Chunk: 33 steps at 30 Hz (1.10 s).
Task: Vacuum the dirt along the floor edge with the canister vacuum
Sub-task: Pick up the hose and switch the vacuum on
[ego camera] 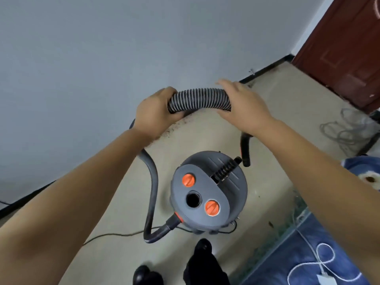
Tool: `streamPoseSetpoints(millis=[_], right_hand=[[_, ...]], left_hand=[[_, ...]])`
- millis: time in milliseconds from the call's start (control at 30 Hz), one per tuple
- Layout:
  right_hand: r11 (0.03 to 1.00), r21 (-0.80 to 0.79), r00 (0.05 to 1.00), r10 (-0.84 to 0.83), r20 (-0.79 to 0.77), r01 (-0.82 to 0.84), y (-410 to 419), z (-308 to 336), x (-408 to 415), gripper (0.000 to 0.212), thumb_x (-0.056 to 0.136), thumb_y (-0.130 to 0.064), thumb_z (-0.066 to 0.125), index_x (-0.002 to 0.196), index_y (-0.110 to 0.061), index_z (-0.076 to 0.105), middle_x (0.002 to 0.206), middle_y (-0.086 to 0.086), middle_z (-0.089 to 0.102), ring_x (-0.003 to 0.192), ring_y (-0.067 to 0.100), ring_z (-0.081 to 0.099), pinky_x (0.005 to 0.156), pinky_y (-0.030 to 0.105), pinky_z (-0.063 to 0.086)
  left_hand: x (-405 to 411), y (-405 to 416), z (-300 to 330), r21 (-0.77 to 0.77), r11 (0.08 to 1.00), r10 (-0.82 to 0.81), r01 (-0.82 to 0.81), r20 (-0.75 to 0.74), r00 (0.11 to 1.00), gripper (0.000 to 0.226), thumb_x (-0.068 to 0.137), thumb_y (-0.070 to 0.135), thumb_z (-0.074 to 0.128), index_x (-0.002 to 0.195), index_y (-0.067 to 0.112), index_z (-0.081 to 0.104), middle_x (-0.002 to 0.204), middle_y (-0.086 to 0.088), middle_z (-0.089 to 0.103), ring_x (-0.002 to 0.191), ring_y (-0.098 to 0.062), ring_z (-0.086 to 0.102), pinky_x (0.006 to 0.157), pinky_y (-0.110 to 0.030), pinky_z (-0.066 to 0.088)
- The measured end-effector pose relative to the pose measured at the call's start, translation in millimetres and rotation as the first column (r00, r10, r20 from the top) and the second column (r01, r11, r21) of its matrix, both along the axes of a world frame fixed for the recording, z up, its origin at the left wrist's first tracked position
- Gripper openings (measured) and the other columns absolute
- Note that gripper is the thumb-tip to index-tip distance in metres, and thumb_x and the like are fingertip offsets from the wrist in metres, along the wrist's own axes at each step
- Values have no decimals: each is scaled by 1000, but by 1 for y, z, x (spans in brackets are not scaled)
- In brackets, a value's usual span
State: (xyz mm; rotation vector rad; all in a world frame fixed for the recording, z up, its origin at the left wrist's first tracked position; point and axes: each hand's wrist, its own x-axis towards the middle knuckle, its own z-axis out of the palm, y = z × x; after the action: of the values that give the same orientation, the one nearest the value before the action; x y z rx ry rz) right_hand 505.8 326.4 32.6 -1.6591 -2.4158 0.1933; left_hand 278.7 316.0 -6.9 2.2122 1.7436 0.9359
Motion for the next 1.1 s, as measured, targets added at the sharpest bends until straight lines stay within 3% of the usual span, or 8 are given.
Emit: streamPoseSetpoints(millis=[67,167,300,400,567,767,900,1100], right_hand=[[978,-86,941,-205,-271,188,-13,-3,-9,67,92,-22,60,149,-17,25,138,15,42,124,30,45,96,37,40],[746,-633,500,-637,-587,208,-30,-3,-39,58,97,-30,55,147,-15,29,141,12,43,134,27,41,107,36,35],[604,-736,-270,-796,-542,-305,-55,10,-103,51,98,-35,47,134,0,38,133,24,51,128,34,50,102,48,42],[639,-667,-515,-748,-420,-383,-78,32,-154,54,98,-40,51,123,8,43,116,27,59,106,38,61,85,48,54],[503,-775,-247,-864,-439,-382,-106,47,-214,70,84,-59,61,122,-1,51,96,17,63,79,27,64,61,38,56],[482,-781,-16,-855,-519,-398,-165,30,-248,24,91,-34,63,90,-12,52,64,2,52,45,15,52,47,23,49],[457,-798,215,-798,-563,-393,-207,2,-242,15,94,-32,55,88,-17,55,56,0,53,42,14,50,47,21,45],[307,-724,219,-817,-534,-619,-264,-41,-219,30,85,-32,63,106,-12,55,57,1,48,42,14,46,46,25,43]], left_hand=[[-36,-21,14,35,994,100,-102,48,994,37,81,39,64,104,10,60,88,-7,67,78,-26,62,65,-34,47],[-82,-65,33,63,986,154,-157,51,987,40,80,42,63,101,9,58,81,-7,65,71,-27,61,61,-35,47],[-118,-141,47,-44,990,134,-132,50,990,38,80,39,68,99,9,54,73,-1,59,66,-24,58,59,-34,45],[-144,-210,53,-165,984,90,-63,159,983,33,79,36,69,98,17,49,69,7,57,60,-11,55,55,-25,41],[-164,-321,10,-457,878,81,146,441,894,33,75,40,67,99,25,50,70,6,58,61,-11,58,54,-30,48],[-198,-342,-59,-781,543,104,308,426,899,41,83,33,70,117,28,47,109,6,62,102,-8,60,92,-30,50],[-214,-291,-23,-697,596,308,399,656,689,54,91,46,55,137,20,44,135,2,54,125,-9,49,106,-24,34],[-219,-209,25,-586,673,611,451,784,106,81,96,55,37,150,0,15,146,-22,40,131,-30,45,106,-38,38]])
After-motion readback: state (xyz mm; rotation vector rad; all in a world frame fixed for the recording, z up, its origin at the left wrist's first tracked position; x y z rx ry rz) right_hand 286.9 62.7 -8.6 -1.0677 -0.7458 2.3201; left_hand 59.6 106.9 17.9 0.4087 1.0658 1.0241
